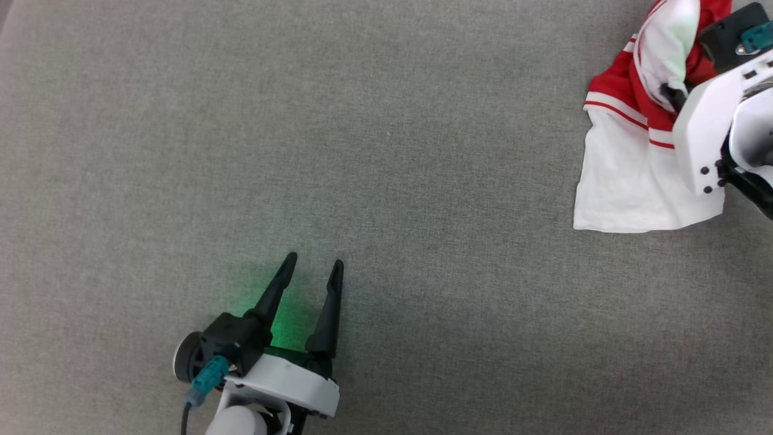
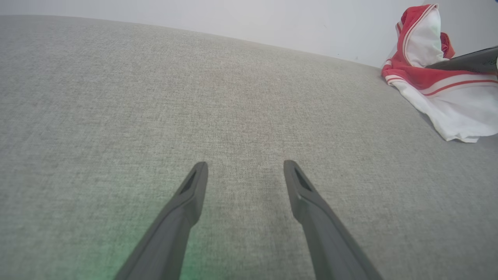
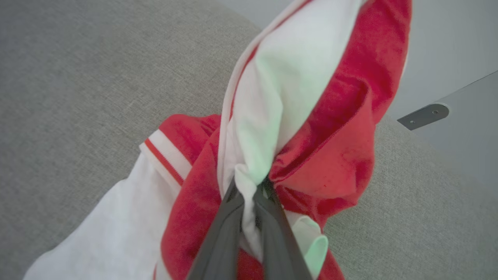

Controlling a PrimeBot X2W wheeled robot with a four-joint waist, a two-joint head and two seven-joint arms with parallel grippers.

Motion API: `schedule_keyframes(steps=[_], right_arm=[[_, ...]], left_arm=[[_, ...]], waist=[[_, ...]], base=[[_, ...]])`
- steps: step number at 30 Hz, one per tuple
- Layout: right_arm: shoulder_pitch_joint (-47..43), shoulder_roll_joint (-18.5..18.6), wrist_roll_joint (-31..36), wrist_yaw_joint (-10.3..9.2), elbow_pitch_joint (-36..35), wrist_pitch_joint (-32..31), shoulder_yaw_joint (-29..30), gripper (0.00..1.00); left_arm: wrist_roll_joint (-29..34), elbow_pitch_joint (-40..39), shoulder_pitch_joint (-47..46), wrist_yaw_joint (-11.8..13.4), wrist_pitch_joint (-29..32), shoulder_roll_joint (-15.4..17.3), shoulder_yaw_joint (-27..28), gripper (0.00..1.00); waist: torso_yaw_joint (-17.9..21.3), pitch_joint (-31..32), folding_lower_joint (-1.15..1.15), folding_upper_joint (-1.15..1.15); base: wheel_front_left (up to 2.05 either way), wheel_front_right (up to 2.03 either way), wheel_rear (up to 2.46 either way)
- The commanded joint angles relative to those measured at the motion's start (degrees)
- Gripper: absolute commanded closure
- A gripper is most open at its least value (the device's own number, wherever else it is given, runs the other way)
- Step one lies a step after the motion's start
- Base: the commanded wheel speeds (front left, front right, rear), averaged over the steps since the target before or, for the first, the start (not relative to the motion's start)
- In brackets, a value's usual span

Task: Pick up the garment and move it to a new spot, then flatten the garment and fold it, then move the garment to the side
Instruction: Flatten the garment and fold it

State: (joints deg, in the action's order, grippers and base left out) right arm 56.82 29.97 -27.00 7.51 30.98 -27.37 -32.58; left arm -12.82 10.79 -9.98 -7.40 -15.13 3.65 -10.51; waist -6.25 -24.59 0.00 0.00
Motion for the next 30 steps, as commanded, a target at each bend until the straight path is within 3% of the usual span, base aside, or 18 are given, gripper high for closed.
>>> schedule_keyframes(steps=[1,2,4,5,6,17,30], right_arm=[[-0.3,0.2,-0.1,-0.04,0.4,0.4,0.0,0.89],[-0.1,0.4,-0.2,-0.04,0.7,1.0,0.2,0.75],[0.0,0.3,-1.2,-0.04,0.9,1.6,0.2,0.63],[-0.1,0.2,-1.8,-0.04,0.8,1.9,0.5,0.44],[-0.1,0.1,-2.6,-0.04,0.6,2.2,0.8,0.02],[-1.7,2.5,-4.0,-0.05,-4.7,1.3,2.9,0.00],[-6.3,6.7,-3.2,-0.05,-8.2,-3.4,13.8,0.00]], left_arm=[[-0.5,0.0,0.0,-0.1,0.0,-0.1,0.0,0.00],[-0.4,0.1,0.0,-0.1,0.0,-0.1,0.1,0.00],[-0.5,0.0,0.3,-0.1,0.0,-0.2,0.5,0.00],[-0.5,0.0,0.6,-0.1,0.0,-0.2,0.7,0.00],[-0.5,0.0,0.8,-0.1,0.0,-0.3,0.9,0.00],[-0.2,-0.1,1.0,-0.1,0.0,-0.1,1.6,0.00],[-0.5,-0.5,1.7,-0.1,0.0,0.4,1.2,0.00]], waist=[[-0.1,0.1,0.00,0.00],[-0.1,0.2,0.00,0.00],[0.2,0.4,0.00,0.00],[0.4,0.5,0.00,0.00],[0.7,0.7,0.00,0.00],[4.0,2.1,0.00,0.00],[5.1,1.7,0.00,0.00]], base=[[0.00,0.00,0.00],[0.00,0.00,0.00],[0.00,0.00,0.00],[0.00,0.00,0.00],[0.00,0.00,0.00],[0.00,0.00,0.00],[0.00,0.00,0.00]])
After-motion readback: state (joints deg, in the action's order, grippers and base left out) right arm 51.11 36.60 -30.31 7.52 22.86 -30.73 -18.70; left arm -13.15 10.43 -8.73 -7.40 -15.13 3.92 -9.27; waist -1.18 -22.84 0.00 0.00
